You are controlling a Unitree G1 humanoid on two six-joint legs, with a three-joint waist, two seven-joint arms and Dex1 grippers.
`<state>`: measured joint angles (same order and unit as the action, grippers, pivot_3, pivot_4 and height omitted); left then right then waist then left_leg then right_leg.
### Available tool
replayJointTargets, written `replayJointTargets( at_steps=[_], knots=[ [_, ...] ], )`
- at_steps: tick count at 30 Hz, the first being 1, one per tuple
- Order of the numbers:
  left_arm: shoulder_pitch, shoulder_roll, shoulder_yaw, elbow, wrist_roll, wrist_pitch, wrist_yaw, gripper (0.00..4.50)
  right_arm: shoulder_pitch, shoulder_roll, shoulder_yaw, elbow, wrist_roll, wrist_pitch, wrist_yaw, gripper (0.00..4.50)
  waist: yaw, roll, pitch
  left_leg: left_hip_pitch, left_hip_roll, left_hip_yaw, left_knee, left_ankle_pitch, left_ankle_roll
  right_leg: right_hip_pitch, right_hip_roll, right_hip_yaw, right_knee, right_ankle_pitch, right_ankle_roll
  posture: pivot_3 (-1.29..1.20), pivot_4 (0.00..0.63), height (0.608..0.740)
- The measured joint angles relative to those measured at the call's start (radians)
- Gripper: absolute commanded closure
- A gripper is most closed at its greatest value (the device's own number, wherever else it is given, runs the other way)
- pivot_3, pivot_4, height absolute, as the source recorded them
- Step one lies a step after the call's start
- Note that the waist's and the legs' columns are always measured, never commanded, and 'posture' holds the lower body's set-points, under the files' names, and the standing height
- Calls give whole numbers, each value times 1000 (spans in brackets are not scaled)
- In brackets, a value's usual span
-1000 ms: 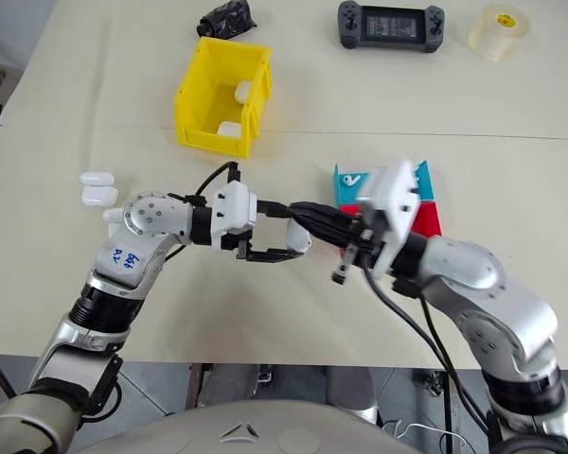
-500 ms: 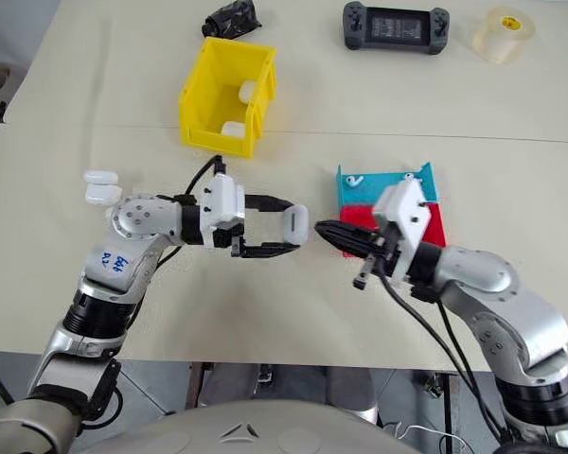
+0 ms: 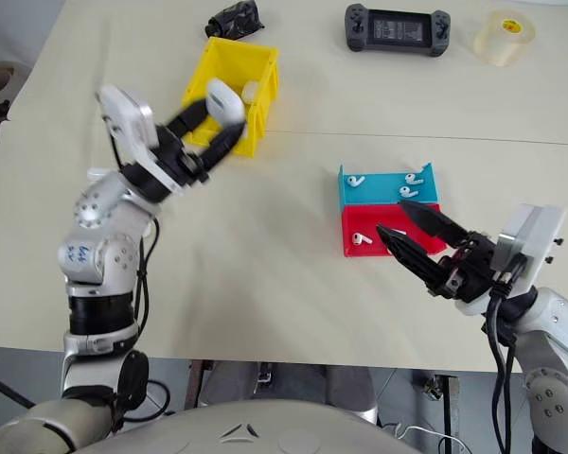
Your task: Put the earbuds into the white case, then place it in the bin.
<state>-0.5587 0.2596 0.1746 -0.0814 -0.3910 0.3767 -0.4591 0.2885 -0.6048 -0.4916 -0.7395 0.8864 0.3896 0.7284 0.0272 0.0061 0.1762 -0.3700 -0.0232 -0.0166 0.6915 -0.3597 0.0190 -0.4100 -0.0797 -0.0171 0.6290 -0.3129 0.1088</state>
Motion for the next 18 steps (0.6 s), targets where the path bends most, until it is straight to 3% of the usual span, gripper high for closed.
replayJointTargets(
  at_steps=[3, 4, 11, 16, 18],
  knots=[
    [-95, 8, 12, 139, 38, -50, 36, 1704, 6, 0, -14, 0, -14, -20, -7, 161, 0, -1, 0, 0, 0, 0, 0, 0, 0, 0, 0, 0, 1, 0, 0, 0, 150, 740],
    [-115, 16, 4, 181, 55, -64, 38, 1704, 6, 0, -13, -1, -22, -21, -7, 42, 0, -1, 0, 0, 0, 0, 0, 0, 0, 0, 0, -1, 1, 0, 0, 0, 150, 740],
    [-344, 1, -64, 650, 156, -173, 3, 1704, -5, 27, 57, -52, -59, -36, -64, 42, 0, -2, 0, 0, -3, 0, 0, 0, 1, -2, 2, -4, 5, 0, 0, 0, 150, 740],
    [-353, 12, -77, 681, 167, -178, -21, 68, 2, 39, 89, -63, -76, -41, -86, 0, -6, -3, 1, -1, -2, 1, 0, -1, 2, -2, 0, -3, 5, 0, 0, 0, 150, 740],
    [-310, 37, -75, 601, 156, -173, -57, 27, 9, 45, 95, -64, -85, -48, -87, 0, -7, -3, 1, 0, -1, 2, 0, 0, 1, -2, -1, -2, 6, 0, 0, 0, 150, 740]
  ],
)
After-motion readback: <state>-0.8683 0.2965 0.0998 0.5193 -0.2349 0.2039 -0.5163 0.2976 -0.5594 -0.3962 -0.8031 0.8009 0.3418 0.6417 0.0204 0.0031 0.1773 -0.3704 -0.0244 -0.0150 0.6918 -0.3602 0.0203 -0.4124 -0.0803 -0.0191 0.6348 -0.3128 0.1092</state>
